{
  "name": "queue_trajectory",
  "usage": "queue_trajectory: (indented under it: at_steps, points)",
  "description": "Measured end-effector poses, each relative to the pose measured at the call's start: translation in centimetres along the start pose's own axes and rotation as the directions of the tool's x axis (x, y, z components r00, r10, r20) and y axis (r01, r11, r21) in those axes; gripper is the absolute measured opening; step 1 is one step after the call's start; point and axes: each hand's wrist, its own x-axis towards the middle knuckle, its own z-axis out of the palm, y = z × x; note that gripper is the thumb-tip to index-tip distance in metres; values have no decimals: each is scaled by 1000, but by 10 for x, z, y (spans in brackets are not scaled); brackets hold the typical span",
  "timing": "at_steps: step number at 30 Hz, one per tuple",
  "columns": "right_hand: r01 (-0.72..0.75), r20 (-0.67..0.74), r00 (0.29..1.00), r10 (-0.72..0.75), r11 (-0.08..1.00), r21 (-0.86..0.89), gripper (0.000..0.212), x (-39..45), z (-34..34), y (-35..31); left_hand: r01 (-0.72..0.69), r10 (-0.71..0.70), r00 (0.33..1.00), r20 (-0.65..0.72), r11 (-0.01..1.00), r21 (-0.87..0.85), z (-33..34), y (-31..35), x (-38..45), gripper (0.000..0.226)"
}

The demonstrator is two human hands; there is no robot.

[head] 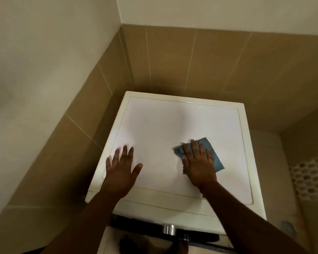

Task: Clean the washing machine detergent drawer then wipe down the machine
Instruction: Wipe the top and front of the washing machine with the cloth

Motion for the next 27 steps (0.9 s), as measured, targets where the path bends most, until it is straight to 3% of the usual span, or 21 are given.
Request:
queue_trajectory:
  at_steps: [2, 5, 6, 10, 11, 14, 15, 18, 19, 23, 24, 27]
  points:
    - [-9, 13, 1000, 9, 1000, -9, 56, -3, 5, -14, 18, -18, 1000, -9, 1000, -24, 4, 6, -8, 77]
    - [230, 52, 972, -228, 973, -27, 55, -3, -2, 0, 11, -12, 1000, 10, 1000, 6, 14, 9, -16, 73]
    - [244, 64, 968, -243, 970, -15, 55, 7, -7, 9, 6, -7, 1000, 20, 1000, 30, 16, 8, -16, 74]
    - [-64, 9, 998, 64, 998, 26, 59, 34, -1, -1, -9, 6, 1000, 25, 994, 106, 18, 2, -2, 76]
    - [-39, 7, 999, 38, 999, 25, 58, 32, 3, -15, -12, 10, 1000, 21, 994, 108, 17, 2, 3, 78]
    - [268, 43, 963, -266, 962, -54, 55, 27, 5, -18, -43, 42, 999, 5, 992, 120, 11, 0, 21, 86]
    - [267, 38, 963, -265, 962, -62, 55, 34, 2, -10, -59, 59, 998, 1, 991, 124, 9, -1, 27, 86]
    - [-100, -22, 995, 99, 995, -17, 58, 52, 1, -16, -78, 79, 997, -6, 989, 123, 1, -4, 43, 84]
    - [-152, -24, 988, 152, 988, -9, 58, 54, 5, -32, -66, 67, 998, -6, 991, 114, -1, -6, 48, 84]
    - [159, 24, 987, -157, 984, -79, 57, 66, 7, -48, -79, 80, 997, -1, 993, 92, -7, -14, 68, 85]
    - [110, 8, 994, -110, 991, -76, 57, 78, 4, -41, -102, 102, 995, 0, 991, 88, -9, -17, 74, 86]
    - [-276, -52, 960, 274, 960, -43, 57, 105, 5, -53, -131, 132, 991, -13, 990, 49, -12, -23, 91, 87]
